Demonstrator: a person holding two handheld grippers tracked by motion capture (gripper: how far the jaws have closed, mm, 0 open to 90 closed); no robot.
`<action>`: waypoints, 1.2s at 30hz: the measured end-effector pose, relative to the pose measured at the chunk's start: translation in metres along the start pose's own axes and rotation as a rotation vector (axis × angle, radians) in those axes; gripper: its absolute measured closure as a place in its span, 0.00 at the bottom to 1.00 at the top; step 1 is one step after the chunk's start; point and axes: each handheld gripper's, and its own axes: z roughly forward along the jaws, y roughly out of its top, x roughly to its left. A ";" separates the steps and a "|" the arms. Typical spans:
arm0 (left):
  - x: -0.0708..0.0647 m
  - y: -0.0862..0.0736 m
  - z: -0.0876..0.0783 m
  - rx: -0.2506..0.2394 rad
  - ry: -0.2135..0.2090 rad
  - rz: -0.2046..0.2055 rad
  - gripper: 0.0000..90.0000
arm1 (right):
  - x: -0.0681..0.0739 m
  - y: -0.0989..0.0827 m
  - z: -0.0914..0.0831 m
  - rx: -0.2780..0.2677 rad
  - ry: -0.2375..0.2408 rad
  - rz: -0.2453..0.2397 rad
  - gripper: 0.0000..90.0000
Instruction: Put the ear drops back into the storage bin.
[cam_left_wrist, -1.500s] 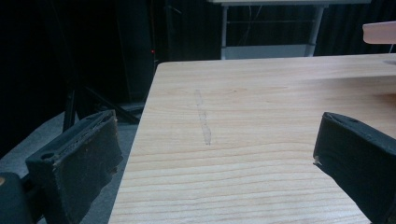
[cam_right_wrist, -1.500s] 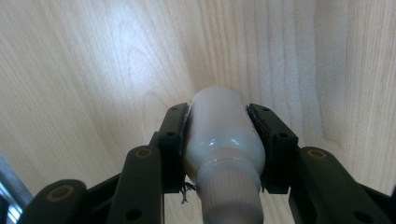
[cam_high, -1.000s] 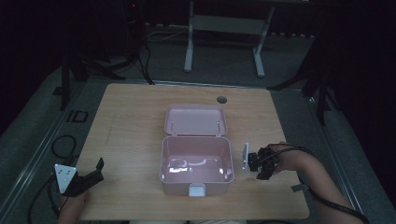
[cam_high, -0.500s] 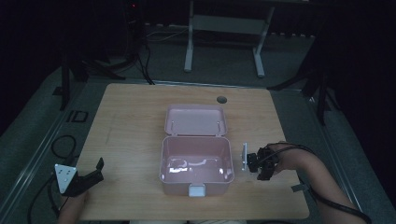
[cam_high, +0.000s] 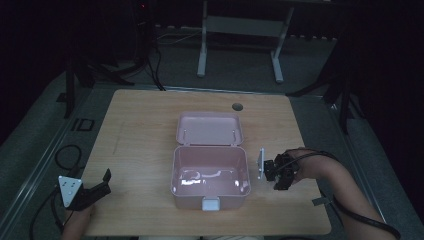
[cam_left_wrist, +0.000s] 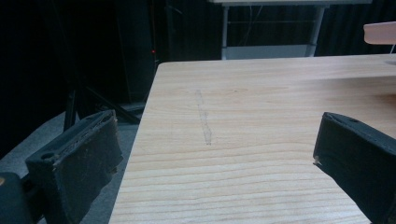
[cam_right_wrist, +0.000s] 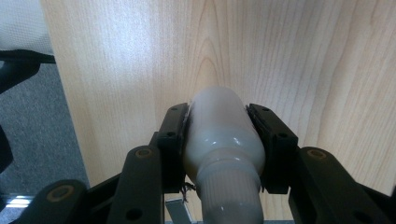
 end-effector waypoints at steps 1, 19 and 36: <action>0.000 0.000 0.000 0.000 0.000 0.000 0.01 | 0.000 0.000 -0.002 0.005 -0.001 0.000 0.66; 0.000 0.000 0.000 -0.001 0.001 0.002 0.01 | 0.002 0.004 -0.046 0.010 -0.011 0.007 0.66; 0.000 0.000 0.000 0.000 -0.001 0.000 0.01 | 0.000 0.028 -0.086 -0.015 -0.040 -0.009 0.66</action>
